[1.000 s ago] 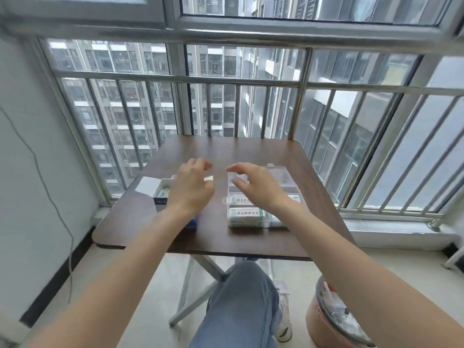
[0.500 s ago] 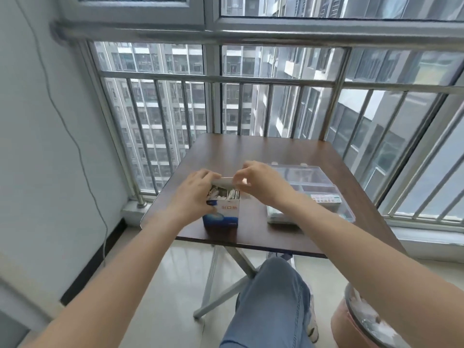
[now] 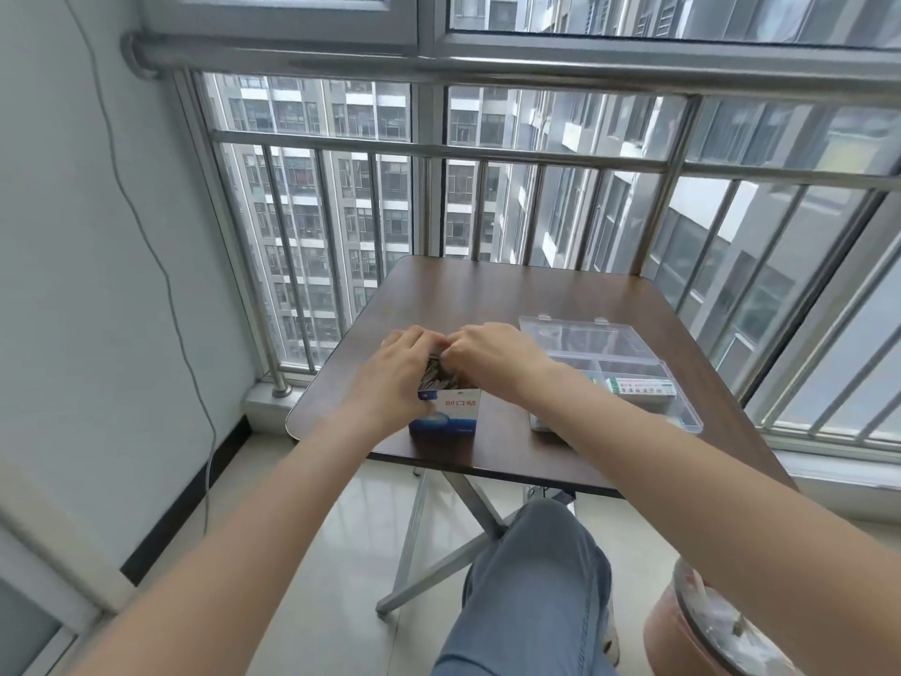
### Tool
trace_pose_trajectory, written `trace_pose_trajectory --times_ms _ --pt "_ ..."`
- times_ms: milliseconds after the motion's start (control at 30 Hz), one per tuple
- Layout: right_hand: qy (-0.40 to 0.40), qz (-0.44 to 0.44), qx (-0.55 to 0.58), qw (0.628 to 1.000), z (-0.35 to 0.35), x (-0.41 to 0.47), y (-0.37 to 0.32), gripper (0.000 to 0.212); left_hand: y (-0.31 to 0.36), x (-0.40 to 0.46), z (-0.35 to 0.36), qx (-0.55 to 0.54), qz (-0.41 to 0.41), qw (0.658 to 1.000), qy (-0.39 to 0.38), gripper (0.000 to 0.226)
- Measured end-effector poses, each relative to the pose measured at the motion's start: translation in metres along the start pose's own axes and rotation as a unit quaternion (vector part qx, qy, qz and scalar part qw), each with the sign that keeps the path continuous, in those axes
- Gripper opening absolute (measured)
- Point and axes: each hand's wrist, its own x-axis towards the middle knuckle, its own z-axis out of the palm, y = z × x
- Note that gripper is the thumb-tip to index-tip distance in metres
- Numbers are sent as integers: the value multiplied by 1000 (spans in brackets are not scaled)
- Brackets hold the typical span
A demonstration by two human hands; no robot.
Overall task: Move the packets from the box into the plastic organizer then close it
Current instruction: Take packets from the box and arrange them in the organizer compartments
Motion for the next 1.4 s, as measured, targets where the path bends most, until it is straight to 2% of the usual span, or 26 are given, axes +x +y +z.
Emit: trace_pose_trajectory --times_ms 100,167,267,467,567,700,767,800,867,933,1000,1100,1267,1400 --pt "5 12 40 999 -1 0 4 16 -1 2 0 -7 -7 1000 -6 70" --pt "18 51 90 994 -7 -2 9 12 -2 3 1 -6 -13 1000 -13 71" --pt "36 120 169 978 -18 -8 18 7 -1 5 3 -3 -23 999 -28 73" --pt "102 201 261 939 -29 -17 36 8 -1 21 -1 43 -35 994 -89 76" --pt "145 253 340 894 -24 -22 47 8 -6 35 -3 70 -37 990 -116 78" --pt "186 319 462 806 -19 -38 59 8 -6 50 -5 89 -43 981 -165 86" --pt "190 339 537 749 -18 -49 63 6 11 54 -7 13 -21 991 -133 85" --pt "189 342 569 723 -17 -54 64 5 23 55 -8 -70 -16 992 -103 81" --pt "187 337 616 687 -16 -66 67 5 48 61 -12 -254 -28 965 -58 70" --pt "195 319 647 665 -16 -72 67 6 61 65 -14 -340 -43 938 -55 58" --pt "209 304 661 653 -14 -80 69 8 71 68 -11 -385 -45 916 -107 39" --pt "231 293 654 657 -9 -88 75 12 79 69 -2 -485 -53 854 -180 30" --pt "220 325 691 607 1 -94 84 12 86 74 13 -547 -66 821 -148 19" --pt "200 334 687 614 9 -95 93 17 91 78 22 -580 -80 804 -100 11"
